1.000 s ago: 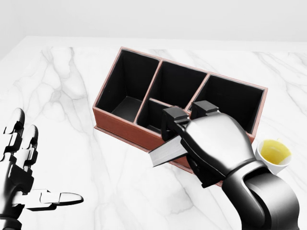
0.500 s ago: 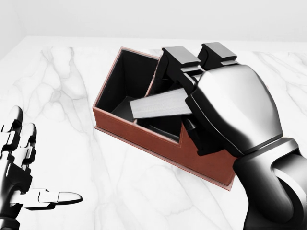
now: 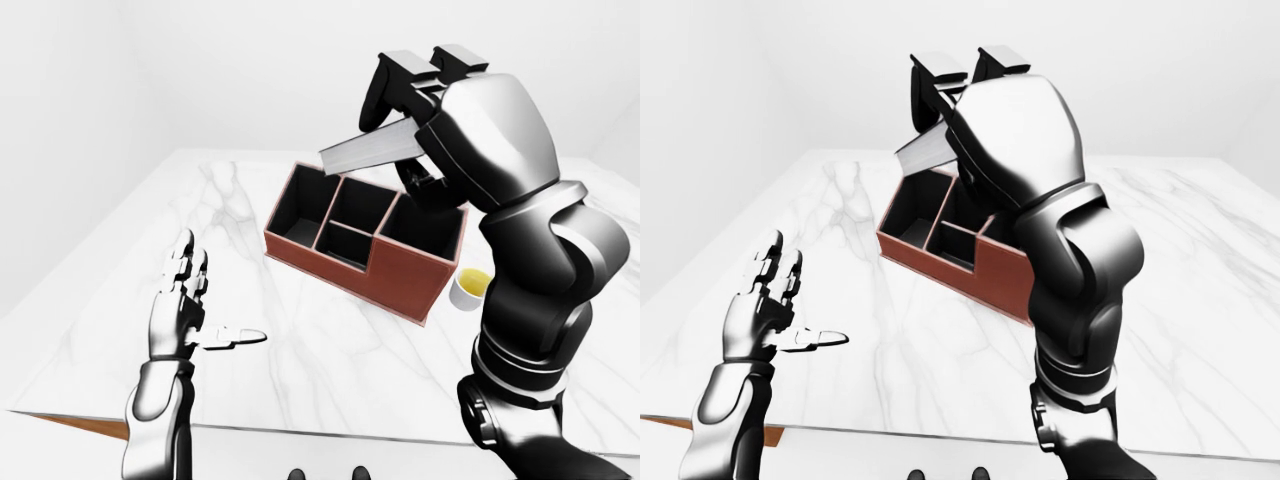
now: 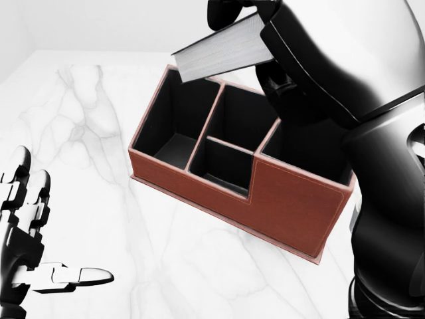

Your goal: Pick up the book and place it in the right compartment of the caddy.

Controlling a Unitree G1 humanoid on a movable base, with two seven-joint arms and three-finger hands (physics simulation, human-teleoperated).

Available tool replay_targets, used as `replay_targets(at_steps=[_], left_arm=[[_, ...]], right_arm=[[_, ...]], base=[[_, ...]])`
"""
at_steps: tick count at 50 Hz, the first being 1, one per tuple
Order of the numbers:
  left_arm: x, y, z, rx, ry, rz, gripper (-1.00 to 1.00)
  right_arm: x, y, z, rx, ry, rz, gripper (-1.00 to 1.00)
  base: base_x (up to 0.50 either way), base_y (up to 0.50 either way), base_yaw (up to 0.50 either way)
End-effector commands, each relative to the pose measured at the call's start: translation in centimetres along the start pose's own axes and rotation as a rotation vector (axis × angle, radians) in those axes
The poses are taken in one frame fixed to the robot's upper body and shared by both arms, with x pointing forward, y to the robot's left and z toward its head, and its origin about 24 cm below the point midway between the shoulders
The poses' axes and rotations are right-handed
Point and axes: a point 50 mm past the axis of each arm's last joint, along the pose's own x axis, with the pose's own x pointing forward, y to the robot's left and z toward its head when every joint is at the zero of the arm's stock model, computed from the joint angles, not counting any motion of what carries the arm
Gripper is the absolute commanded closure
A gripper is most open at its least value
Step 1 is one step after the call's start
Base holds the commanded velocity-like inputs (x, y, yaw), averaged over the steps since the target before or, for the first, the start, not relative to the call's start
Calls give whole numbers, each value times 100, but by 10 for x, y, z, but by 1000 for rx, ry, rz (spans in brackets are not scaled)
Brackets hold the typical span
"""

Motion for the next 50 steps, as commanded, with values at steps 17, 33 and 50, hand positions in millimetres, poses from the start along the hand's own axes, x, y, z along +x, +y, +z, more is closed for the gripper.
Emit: replay_targets(at_steps=[17, 33, 50], left_arm=[[-1, -6, 6, -19, -18, -26, -100], [2, -9, 5, -13, -16, -32, -100], [2, -11, 6, -12, -18, -46, -100]], right_arm=[[62, -14, -65, -127, 212, 149, 100], [75, 16, -93, -205, 293, 339, 100], [74, 45, -106, -236, 319, 480, 100]], base=[[0, 0, 0], [0, 0, 0], [0, 0, 0]])
